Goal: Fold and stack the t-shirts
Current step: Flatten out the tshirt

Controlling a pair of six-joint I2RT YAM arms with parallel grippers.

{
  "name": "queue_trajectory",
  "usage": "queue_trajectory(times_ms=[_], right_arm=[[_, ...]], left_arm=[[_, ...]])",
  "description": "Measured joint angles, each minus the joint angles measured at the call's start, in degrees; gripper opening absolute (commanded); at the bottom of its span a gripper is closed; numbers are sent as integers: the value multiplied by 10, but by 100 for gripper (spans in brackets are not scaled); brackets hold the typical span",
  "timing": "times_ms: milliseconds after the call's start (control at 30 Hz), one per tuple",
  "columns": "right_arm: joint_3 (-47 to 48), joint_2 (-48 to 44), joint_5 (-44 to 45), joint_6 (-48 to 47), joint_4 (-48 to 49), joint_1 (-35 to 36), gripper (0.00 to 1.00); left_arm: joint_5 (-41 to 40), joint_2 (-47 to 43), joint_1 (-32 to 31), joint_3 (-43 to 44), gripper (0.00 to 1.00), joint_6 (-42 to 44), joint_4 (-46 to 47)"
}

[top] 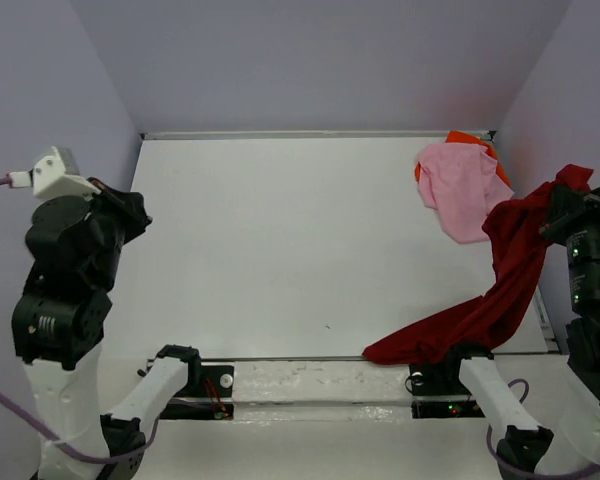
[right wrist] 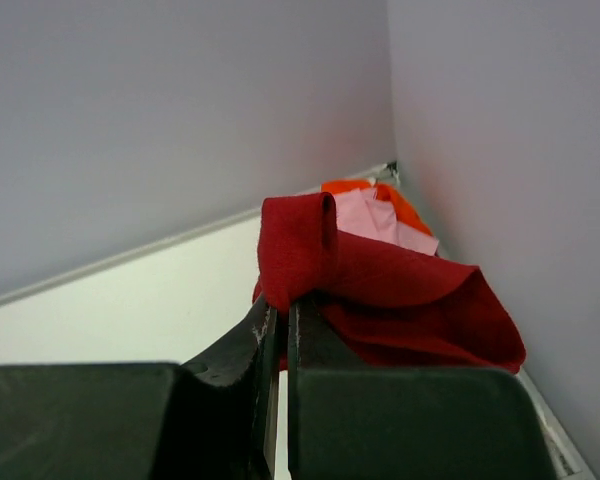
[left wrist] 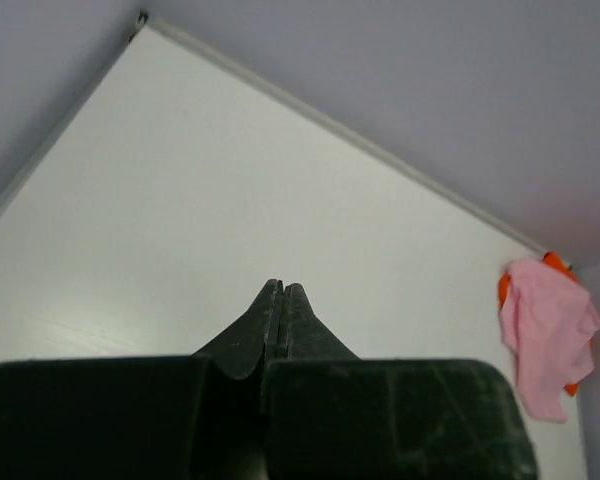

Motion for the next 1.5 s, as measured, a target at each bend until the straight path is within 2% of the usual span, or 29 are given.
queue_trajectory(times_ms=[133, 233, 300, 400, 500, 700, 767, 833, 867, 900, 967, 1067, 1133, 1167, 1200, 1233, 1267, 1300, 1400, 1500], right_arm=[[-83, 11, -34, 23, -6, 0, 0], [-109, 51, -99, 49, -5, 0, 0], [-110, 105, -173, 78, -3, 0, 0], [-110, 182, -301, 126, 8, 0, 0], [-111, 266, -419, 181, 30, 12, 0], [-42, 401, -632, 337, 98, 106, 0], [2, 437, -694, 443, 206, 143, 0], [31, 467, -737, 666, 448, 168, 0], [54, 485, -745, 730, 552, 170, 0], [91, 508, -746, 780, 625, 171, 0], [236, 588, -727, 868, 782, 169, 0], [416, 677, -683, 947, 898, 163, 0], [435, 681, -678, 979, 948, 159, 0], [418, 670, -678, 988, 967, 158, 0], [385, 651, -680, 997, 980, 157, 0], [327, 619, -690, 1004, 988, 157, 0], [289, 596, -699, 1009, 990, 157, 0], [255, 577, -716, 1014, 991, 157, 0], [153, 520, -767, 1022, 957, 157, 0], [15, 436, -828, 967, 797, 157, 0]], left_arm=[[35, 30, 0, -129, 0, -13, 7], [74, 70, 0, -168, 0, -15, 28], [98, 90, 0, -184, 0, -17, 40], [130, 106, 0, -192, 0, -26, 54], [117, 106, 0, -185, 0, -35, 58], [56, 102, 0, -155, 0, -49, 52], [43, 95, 2, -153, 0, -57, 51], [36, 90, 3, -153, 0, -65, 51], [34, 87, 3, -155, 0, -71, 53], [33, 83, 3, -158, 0, -75, 57], [33, 73, 3, -170, 0, -85, 63], [31, 62, 3, -177, 0, -95, 66], [26, 56, 3, -177, 0, -99, 68], [22, 51, 3, -177, 4, -100, 69], [20, 48, 3, -177, 26, -101, 69], [19, 45, 3, -177, 70, -100, 69], [17, 41, 3, -177, 94, -101, 70], [16, 39, 3, -177, 99, -98, 71], [18, 31, 3, -178, 99, -96, 78], [24, 21, 3, -193, 99, -92, 92]])
